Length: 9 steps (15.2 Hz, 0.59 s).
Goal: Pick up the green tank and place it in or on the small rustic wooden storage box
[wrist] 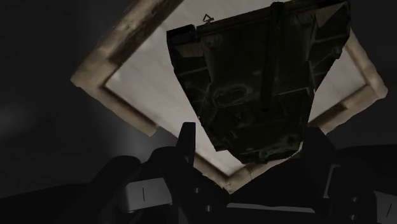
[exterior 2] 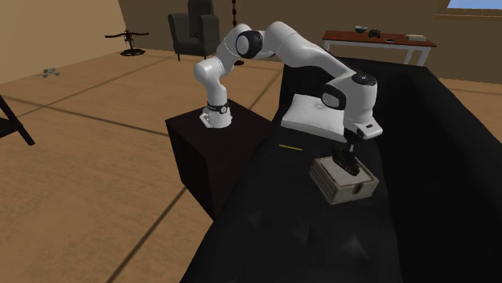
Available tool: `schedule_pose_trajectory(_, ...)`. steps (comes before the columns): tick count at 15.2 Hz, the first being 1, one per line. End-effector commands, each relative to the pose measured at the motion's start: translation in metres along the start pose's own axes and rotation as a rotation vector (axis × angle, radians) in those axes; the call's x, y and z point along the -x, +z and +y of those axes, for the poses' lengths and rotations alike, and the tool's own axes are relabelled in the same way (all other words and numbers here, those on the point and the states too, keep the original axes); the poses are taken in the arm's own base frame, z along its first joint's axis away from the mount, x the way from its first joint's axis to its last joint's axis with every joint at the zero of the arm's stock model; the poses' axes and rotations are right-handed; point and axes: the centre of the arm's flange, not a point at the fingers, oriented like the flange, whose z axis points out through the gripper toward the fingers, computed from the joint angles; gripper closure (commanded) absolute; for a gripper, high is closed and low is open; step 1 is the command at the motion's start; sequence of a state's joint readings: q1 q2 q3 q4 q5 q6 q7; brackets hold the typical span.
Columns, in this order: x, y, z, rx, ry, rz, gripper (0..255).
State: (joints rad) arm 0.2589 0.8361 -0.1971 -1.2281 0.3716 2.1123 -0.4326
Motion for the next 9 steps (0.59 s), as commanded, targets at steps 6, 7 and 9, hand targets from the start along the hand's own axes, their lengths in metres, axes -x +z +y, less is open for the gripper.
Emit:
schedule_pose_trajectory(6,0.0009,0.0108,-0.0005,-0.004,-0.001,-0.009,255)
schedule_pose_trajectory(7,0.0009,0.0108,-0.0005,-0.004,-0.001,-0.009,255)
schedule_pose_trajectory(9,0.0005,0.0115,-0.0007,-0.004,-0.001,-0.009,0)
